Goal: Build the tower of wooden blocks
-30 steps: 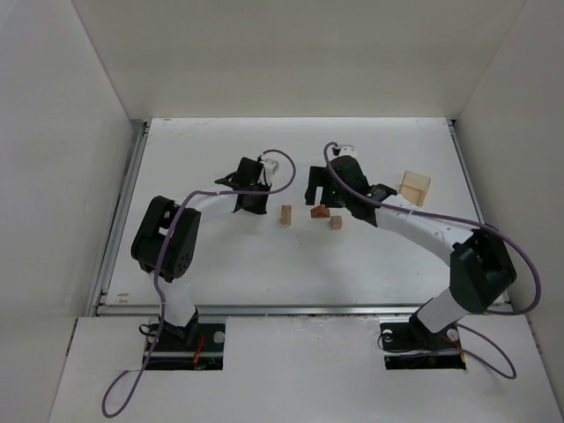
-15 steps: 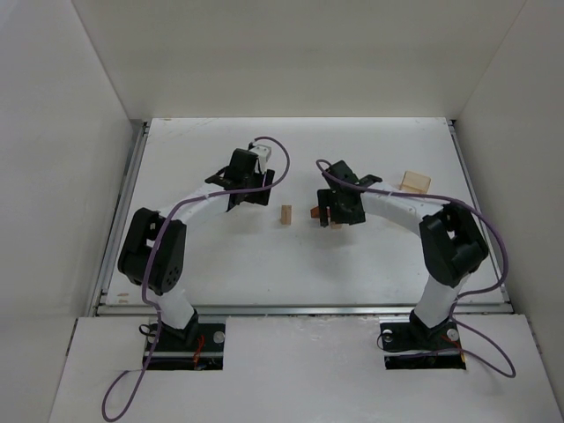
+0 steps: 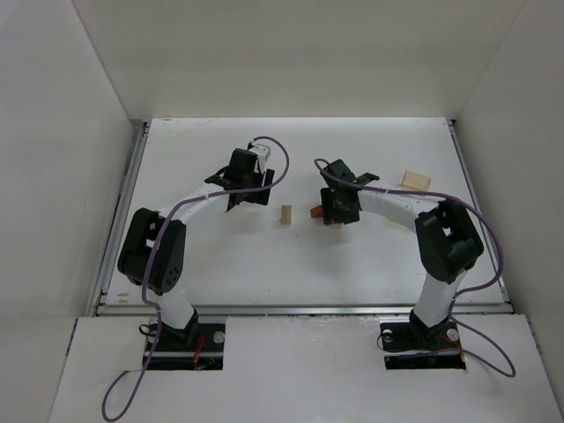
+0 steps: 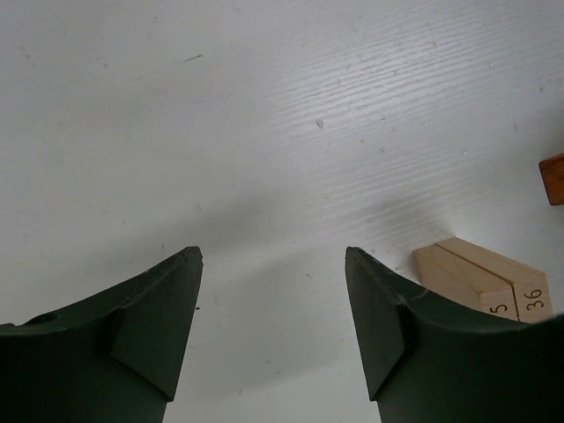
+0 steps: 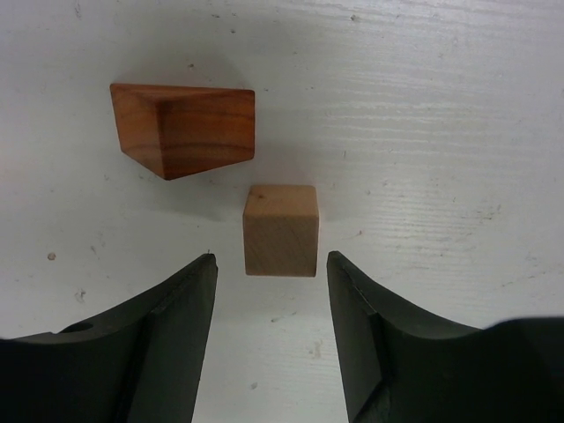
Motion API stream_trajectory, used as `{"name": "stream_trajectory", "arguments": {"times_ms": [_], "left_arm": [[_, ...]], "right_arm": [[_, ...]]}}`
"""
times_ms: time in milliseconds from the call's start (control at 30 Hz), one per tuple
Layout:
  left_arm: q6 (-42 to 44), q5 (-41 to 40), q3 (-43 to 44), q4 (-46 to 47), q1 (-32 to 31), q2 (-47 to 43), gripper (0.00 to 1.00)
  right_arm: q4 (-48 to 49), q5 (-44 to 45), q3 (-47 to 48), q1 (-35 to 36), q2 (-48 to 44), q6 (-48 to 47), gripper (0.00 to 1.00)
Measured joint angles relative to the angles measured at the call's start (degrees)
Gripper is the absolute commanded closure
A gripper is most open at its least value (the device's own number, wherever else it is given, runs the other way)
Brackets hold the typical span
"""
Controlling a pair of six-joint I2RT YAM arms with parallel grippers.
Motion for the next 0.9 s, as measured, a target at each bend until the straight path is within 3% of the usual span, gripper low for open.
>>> {"name": "stream_trajectory", "arguments": {"times_ms": [167, 300, 733, 900], "left_arm": [[0.0, 0.0, -0.07, 0.09, 0.0, 0.0, 0.37], [0.0, 0.15, -0.55, 0.35, 0.0, -0.11, 0.36], [0.02, 0.42, -0.87, 0.44, 0.0, -0.2, 0.36], [0.0, 0.42, -0.96, 0.46, 0.0, -0.2, 0.36]], "right_arm": [[0.02, 0.42, 0.35, 0.0, 1.97, 0.02, 0.43], [0.0, 0.55, 0.35, 0.0, 2.97, 0.07, 0.51], [0.02, 1.53, 2.99, 0.0, 3.19, 0.9, 0.49], [-0.02, 1.7, 3.23, 0.0, 3.21, 0.94, 0.6]]}}
